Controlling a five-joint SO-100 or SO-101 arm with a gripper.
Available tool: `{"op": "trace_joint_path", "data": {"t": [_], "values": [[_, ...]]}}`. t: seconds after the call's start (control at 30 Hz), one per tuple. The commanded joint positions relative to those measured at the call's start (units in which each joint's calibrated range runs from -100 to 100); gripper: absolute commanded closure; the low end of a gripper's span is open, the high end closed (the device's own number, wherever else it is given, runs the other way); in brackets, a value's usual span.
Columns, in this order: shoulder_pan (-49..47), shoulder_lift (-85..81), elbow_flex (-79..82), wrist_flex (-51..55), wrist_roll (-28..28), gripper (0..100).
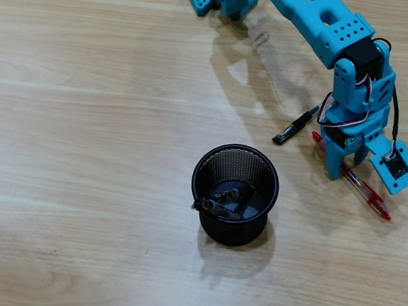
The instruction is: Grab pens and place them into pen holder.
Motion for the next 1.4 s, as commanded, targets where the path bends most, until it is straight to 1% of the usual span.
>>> {"op": "trace_joint_path", "data": {"t": [0.0, 0.07, 0.37, 0.47, 0.53, 0.57, 0.7, 0.93, 1.2, 1.37], "values": [[-0.1, -0.2, -1.4, 0.7, -0.3, 96], [0.0, -0.2, -1.4, 0.7, -0.3, 98], [-0.2, -1.0, -1.7, 0.9, -0.2, 98], [0.3, -4.1, -3.5, 1.1, 0.3, 98], [1.4, -7.5, -4.3, 3.4, 0.4, 98], [2.6, -11.7, -5.5, 7.3, 1.0, 98], [6.7, -21.1, -7.5, 14.2, 2.9, 98], [16.1, -39.0, -7.1, 19.9, 6.5, 98], [20.7, -46.2, -6.9, 19.0, 7.4, 98], [21.5, -47.9, -6.8, 11.1, 7.3, 98]]}}
